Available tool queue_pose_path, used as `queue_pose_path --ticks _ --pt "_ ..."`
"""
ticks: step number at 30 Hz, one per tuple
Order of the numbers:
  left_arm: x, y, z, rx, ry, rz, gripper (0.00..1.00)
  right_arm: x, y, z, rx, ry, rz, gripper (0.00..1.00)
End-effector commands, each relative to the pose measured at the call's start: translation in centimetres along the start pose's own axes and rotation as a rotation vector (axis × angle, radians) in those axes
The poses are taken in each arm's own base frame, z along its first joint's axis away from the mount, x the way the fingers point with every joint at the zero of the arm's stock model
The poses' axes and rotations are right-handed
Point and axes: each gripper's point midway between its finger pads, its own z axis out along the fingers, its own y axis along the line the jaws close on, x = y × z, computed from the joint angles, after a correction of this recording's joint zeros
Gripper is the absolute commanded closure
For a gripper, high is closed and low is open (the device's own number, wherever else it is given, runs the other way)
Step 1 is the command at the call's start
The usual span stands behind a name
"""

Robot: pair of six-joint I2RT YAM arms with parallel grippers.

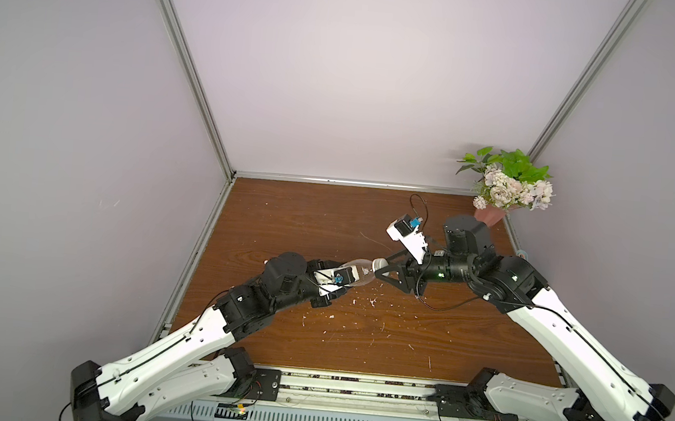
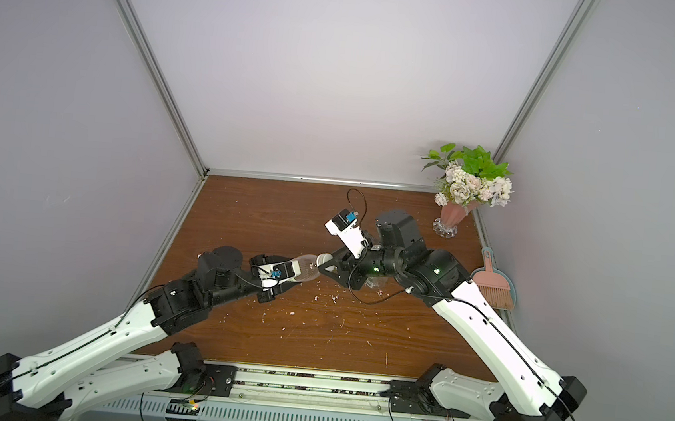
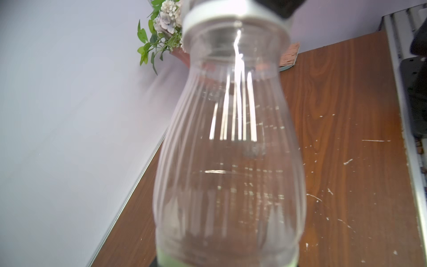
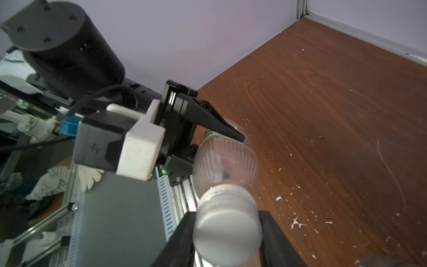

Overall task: Screw on the bottle caps
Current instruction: Screw the bottle cap onto the plastic bottle.

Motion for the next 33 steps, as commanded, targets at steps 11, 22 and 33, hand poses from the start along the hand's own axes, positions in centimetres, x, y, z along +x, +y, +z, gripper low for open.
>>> queue_pose_path --ticks 11,22,33 --pt "-1.1 4.3 -0.5 -0.301 -0.082 0.170 0.58 -3.8 -0.4 1.3 -0.209 -0.197 0.478 1.00" --pt "0.2 4.9 -0.7 -0.417 -0.044 0.307 0.59 -5.5 -3.1 1.2 -0.290 -0.311 0.720 1.00" --pt "0.5 3.8 0.1 -0.419 -0.026 0.367 0.60 -5.3 -4.2 1.7 -0.323 -0.337 0.818 1.00"
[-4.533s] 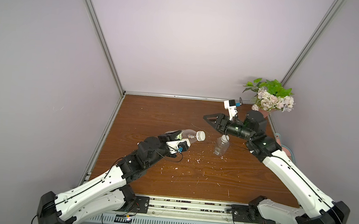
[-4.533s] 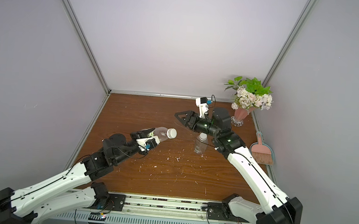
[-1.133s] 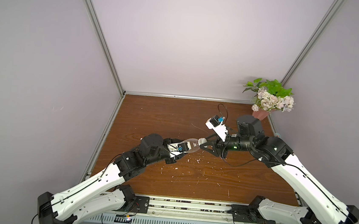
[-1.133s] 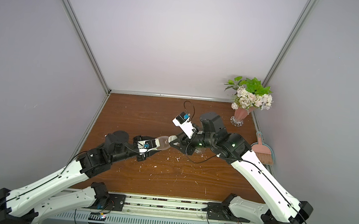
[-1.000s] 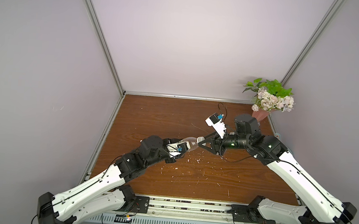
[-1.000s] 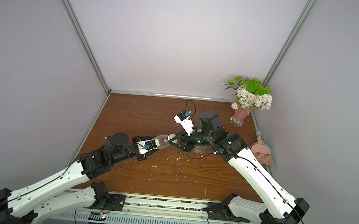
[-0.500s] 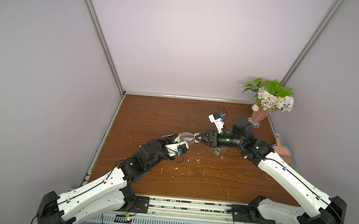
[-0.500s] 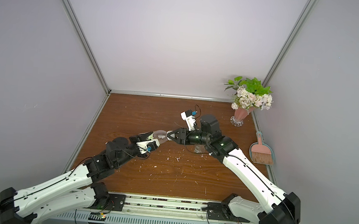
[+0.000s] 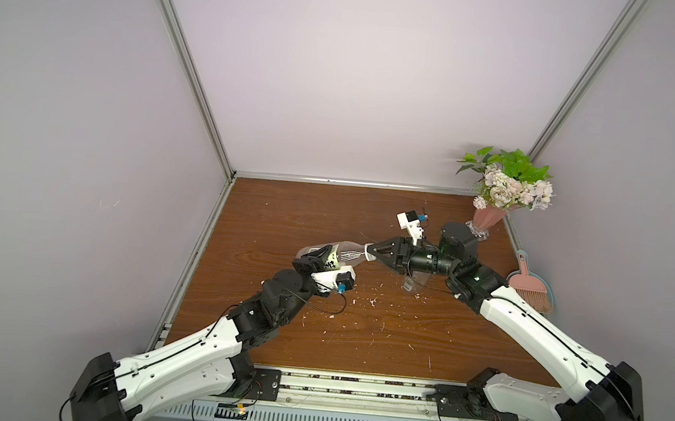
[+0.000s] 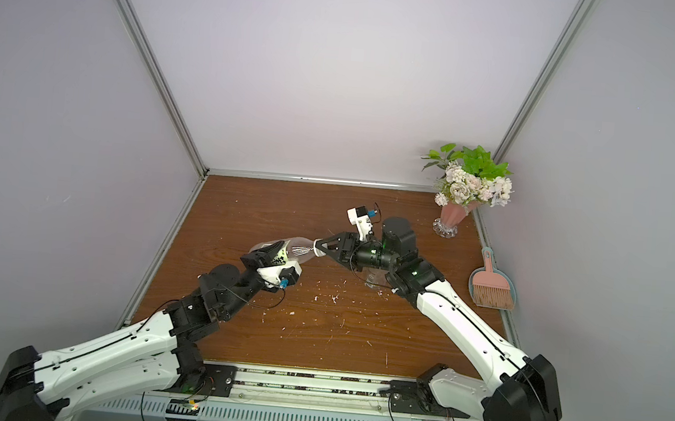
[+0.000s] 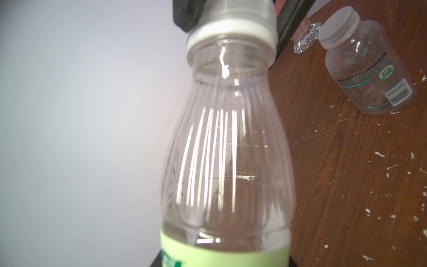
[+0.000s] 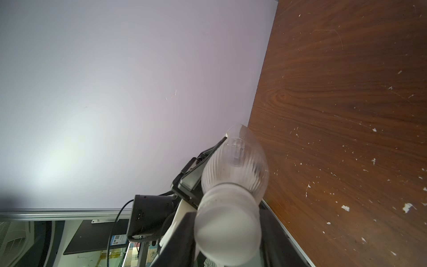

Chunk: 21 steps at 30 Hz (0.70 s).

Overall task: Screw on the bottle caps
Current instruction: Screw the bottle cap onto the plastic bottle.

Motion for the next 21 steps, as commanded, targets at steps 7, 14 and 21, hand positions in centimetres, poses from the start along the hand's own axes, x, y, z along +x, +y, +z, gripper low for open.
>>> queue_pose_path --ticks 7,14,21 --pt "-2.7 0.1 -0.5 0.002 -0.118 -0.010 0.60 -2.2 4.2 -0.8 -0.145 -0.069 -0.018 0.89" --pt "-2.6 -0.6 -0.6 0.045 -0.114 -0.027 0.60 -3.7 5.1 -2.6 -0.115 -0.146 -0.111 0.50" --pt "-3.3 -1.9 -0.9 0.142 -0.138 -0.098 0.60 -4.8 6.1 -4.6 -0.071 -0.213 -0.242 0.30"
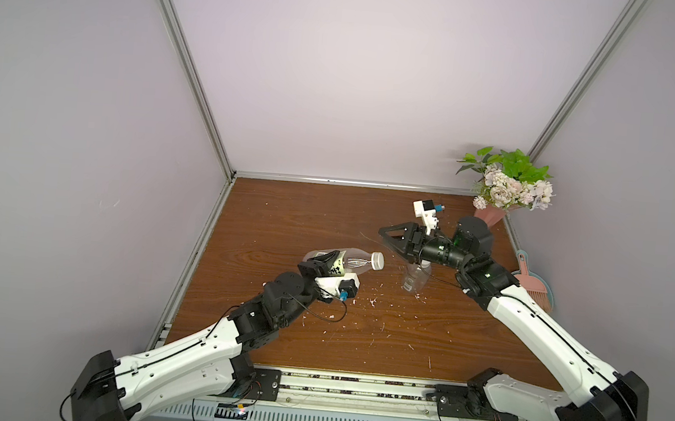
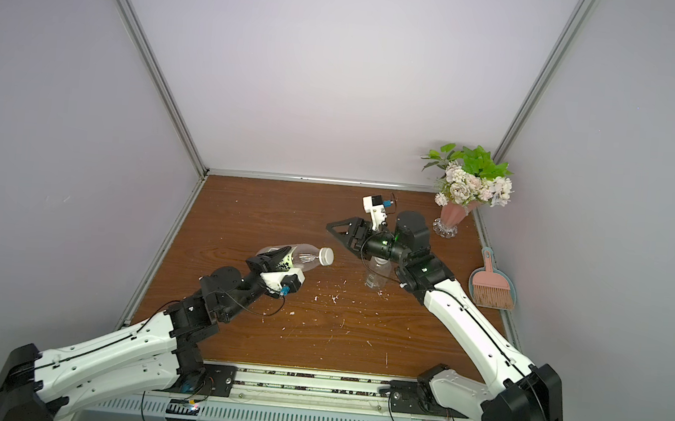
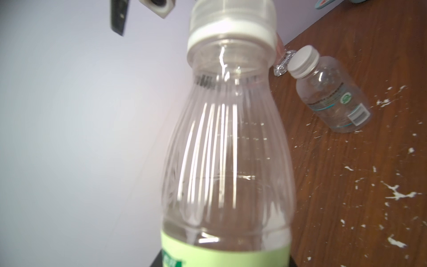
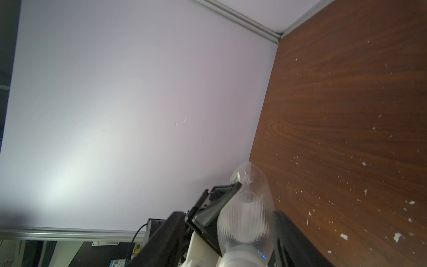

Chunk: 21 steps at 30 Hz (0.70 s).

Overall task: Screw on the bottle caps
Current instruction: Screw the bottle cap onto the plastic bottle.

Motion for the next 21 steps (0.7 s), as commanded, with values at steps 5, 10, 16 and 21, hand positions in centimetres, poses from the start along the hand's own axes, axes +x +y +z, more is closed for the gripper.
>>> queue_pose_path --ticks 5,10,16,21 --pt "-3.2 -1.6 -1.0 0.206 -0.088 -0.168 0.60 -1.1 4.9 -2.9 0.006 -0.011 -0.447 0.28" --pt "-5.3 -3.9 -2.5 0.444 -0.113 -0.300 0.59 2.4 4.0 -5.1 0.104 0.213 -0.817 0.29" --pt "-7.1 -5.1 -4.4 0.622 -0.136 -0.384 0.59 5.6 4.2 -8.2 0.074 0.256 -1.147 0.26" --pt "-7.2 -5.9 -4.7 0.690 -0.113 -0.392 0.59 8.1 6.4 -9.4 -0.047 0.302 -1.259 0.27"
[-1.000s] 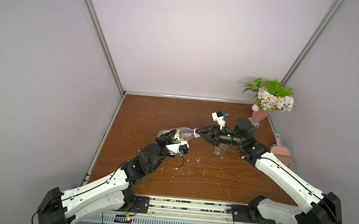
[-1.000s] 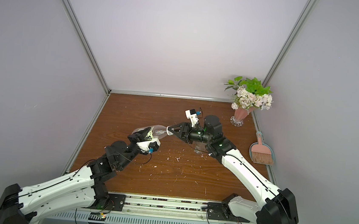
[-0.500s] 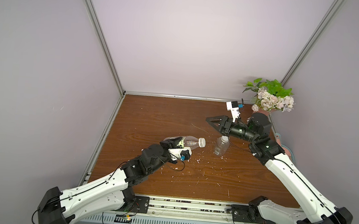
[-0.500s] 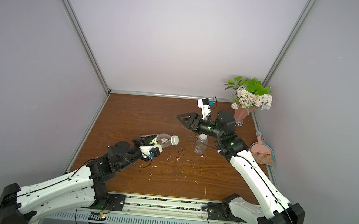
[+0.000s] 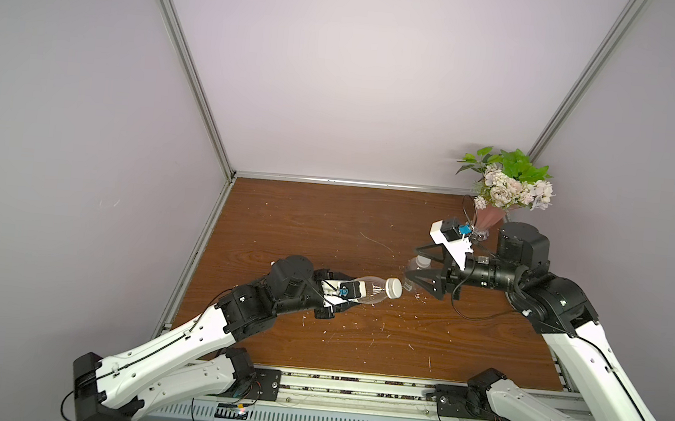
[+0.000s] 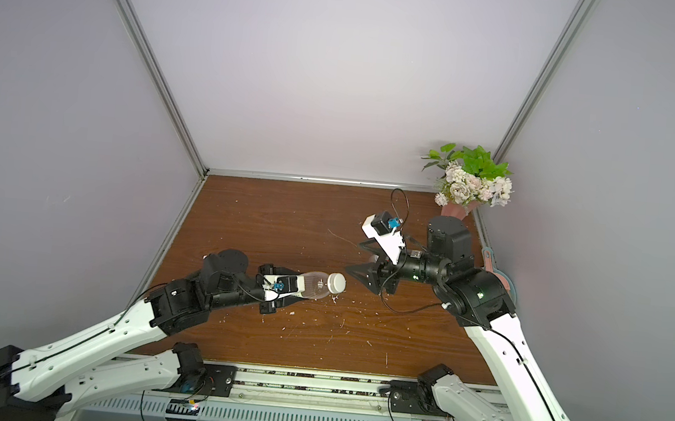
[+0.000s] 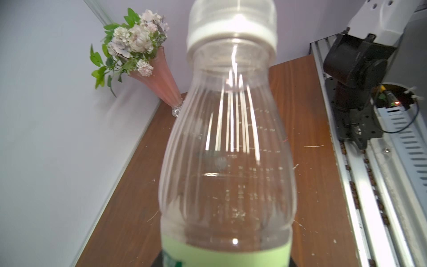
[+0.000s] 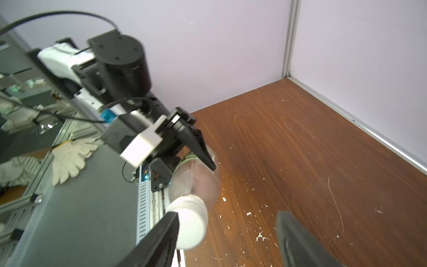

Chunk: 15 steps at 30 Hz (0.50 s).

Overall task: Screw on the bottle caps
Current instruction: Screw the bottle cap onto the plastic bottle.

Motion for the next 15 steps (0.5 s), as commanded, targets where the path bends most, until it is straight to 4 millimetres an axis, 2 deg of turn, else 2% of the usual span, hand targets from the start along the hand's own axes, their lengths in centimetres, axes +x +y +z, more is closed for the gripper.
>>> queue_pose_path --ticks 1,6,13,15 --pt "0.2 -2.0 -0.1 0.106 0.013 -0.049 0.59 -0.3 2.6 -0.7 -0.096 0.002 -0.156 0.27" --pt "-0.8 -1.9 0.0 0.117 -0.025 -0.057 0.59 0.3 3.3 -0.1 -0.093 0.072 -0.171 0.27" --pt "-1.5 -1.8 -0.1 0.128 -0.039 -0.053 0.59 3.4 4.3 1.9 -0.116 0.223 -0.180 0.30" --pt "-1.4 -1.8 -0.1 0.127 -0.033 -0.054 0.59 3.5 4.3 2.0 -0.105 0.232 -0.192 0.30"
